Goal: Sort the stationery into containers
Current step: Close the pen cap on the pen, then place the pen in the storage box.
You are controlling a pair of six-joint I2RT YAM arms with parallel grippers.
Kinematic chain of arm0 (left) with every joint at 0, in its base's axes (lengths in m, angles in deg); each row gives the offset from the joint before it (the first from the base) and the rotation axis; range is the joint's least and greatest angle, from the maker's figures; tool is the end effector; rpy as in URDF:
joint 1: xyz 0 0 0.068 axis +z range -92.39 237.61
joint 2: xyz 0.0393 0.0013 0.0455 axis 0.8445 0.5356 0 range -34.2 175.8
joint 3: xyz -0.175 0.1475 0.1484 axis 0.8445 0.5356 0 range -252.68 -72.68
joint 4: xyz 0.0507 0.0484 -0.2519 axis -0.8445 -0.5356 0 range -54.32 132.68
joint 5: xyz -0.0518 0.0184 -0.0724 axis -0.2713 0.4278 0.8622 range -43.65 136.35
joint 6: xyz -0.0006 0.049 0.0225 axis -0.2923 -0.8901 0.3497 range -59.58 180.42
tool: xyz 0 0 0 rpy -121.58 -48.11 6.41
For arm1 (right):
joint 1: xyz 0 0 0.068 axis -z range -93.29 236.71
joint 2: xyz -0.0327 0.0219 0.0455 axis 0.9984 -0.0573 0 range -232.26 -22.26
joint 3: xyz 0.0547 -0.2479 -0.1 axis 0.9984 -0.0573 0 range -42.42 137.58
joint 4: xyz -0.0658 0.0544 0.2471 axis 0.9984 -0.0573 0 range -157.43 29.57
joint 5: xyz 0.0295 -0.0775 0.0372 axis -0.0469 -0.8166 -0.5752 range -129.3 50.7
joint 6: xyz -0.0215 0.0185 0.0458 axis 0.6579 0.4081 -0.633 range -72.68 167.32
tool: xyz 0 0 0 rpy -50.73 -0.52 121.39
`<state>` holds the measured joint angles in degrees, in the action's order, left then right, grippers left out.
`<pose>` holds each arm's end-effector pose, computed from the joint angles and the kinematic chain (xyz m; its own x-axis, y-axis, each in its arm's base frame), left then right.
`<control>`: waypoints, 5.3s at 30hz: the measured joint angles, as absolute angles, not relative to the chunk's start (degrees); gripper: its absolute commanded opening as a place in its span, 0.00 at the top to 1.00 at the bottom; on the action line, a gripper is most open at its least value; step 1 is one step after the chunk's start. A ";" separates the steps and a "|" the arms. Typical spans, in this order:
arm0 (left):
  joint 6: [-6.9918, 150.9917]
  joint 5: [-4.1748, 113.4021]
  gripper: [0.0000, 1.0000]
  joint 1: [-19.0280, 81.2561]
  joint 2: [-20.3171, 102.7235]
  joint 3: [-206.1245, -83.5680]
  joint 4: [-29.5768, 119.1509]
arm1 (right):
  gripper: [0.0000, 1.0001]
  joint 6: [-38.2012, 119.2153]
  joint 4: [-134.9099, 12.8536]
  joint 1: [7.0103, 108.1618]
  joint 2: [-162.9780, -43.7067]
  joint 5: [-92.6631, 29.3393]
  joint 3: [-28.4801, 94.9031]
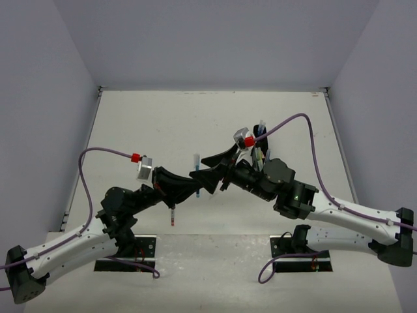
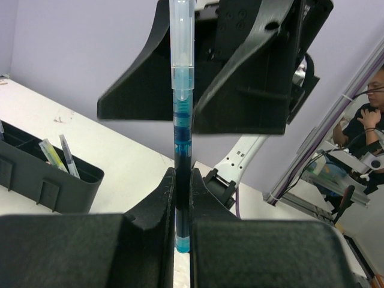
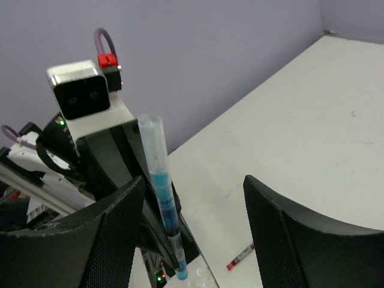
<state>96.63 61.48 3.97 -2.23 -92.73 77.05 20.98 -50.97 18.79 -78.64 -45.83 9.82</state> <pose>0.0804 -0.1250 0.3027 -0.3612 -0.4714 -0.8046 0.8764 0.1232 -0.4656 0.0907 0.2128 0.3857 -0.3583 0.2893 -0.8876 -0.8025 0.3904 0.4512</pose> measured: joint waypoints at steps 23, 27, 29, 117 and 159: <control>96.17 67.21 1.00 3.97 2.90 -94.11 77.18 | 0.93 24.34 -60.03 19.33 -76.22 -45.43 16.62; 95.89 67.38 1.00 3.97 2.80 -94.55 76.89 | 1.00 24.22 -59.90 19.55 -76.16 -45.18 16.47; 95.24 67.39 1.00 3.97 2.71 -94.93 76.08 | 1.00 24.15 -59.55 19.62 -76.06 -45.04 16.08; 93.87 87.68 1.00 14.83 15.43 -99.19 75.72 | 0.51 21.52 -63.56 27.97 -65.10 -36.74 1.79; 94.35 87.94 0.90 14.35 14.33 -95.88 81.20 | 1.00 20.70 -62.68 28.53 -68.99 -34.98 6.78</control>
